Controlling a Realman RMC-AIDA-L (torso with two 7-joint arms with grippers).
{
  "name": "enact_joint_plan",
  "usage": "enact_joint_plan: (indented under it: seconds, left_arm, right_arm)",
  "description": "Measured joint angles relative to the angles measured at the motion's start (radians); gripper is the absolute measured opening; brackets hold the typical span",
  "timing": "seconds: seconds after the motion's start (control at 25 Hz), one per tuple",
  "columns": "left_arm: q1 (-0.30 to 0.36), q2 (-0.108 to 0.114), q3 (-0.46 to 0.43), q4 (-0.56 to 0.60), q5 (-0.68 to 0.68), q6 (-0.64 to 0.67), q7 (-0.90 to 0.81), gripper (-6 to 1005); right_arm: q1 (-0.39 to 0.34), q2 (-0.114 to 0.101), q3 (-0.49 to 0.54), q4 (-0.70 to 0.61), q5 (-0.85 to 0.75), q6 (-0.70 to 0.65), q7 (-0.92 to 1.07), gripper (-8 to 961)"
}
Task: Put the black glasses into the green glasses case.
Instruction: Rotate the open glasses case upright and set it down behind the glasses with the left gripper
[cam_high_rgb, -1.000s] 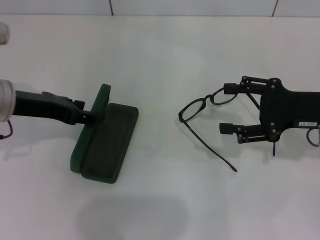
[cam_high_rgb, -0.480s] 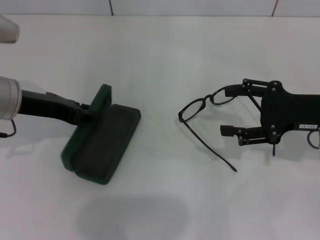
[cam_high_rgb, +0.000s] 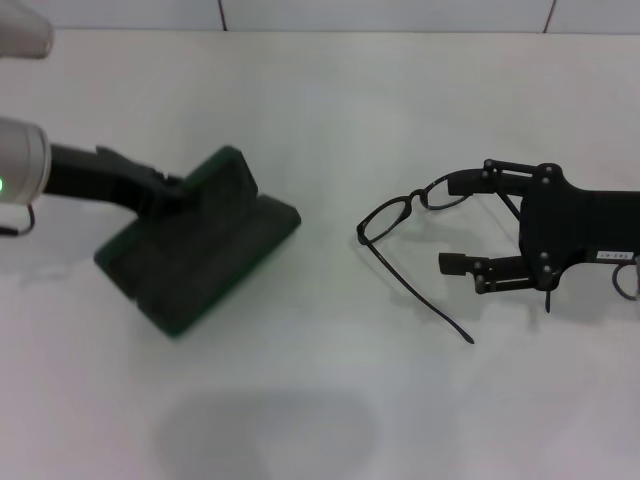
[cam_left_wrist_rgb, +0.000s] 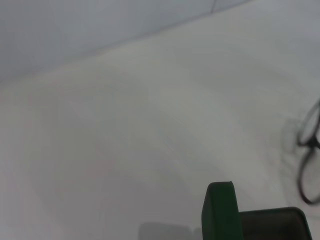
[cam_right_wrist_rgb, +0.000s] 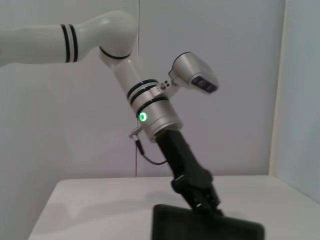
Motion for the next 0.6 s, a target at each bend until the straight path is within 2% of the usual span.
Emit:
enact_joint_plan:
  seconds: [0.12, 0.24, 0.36, 0.44, 0.6]
  left_arm:
    - [-0.030, 0.002, 0.000, -0.003, -0.003, -0.053, 0.068, 221]
    - [-0.090, 0.002, 0.003, -0.027, -0.008, -0.103, 0.182, 200]
    - [-0.177, 0.001, 0.005, -0.091, -0.006, -0.140, 0.280, 201]
    - [-0.259, 0.001, 0.013, -0.157, 0.000, -0.172, 0.334, 201]
    - [-0.377, -0.001, 0.094, -0.251, 0.018, -0.244, 0.373, 202]
  right_arm:
    - [-0.003, 0.005, -0.003, 0.000, -0.001, -0.003, 0.000, 830]
    - [-0.007, 0.014, -0.007, 0.000, -0.014, -0.005, 0.000, 830]
    - [-0.011, 0.026, -0.004, 0.000, -0.042, -0.005, 0.000, 829]
    - [-0.012, 0.034, -0.002, 0.000, -0.057, -0.002, -0.001, 829]
    - [-0.015, 0.051, -0.003, 0.000, -0.067, 0.003, -0.032, 829]
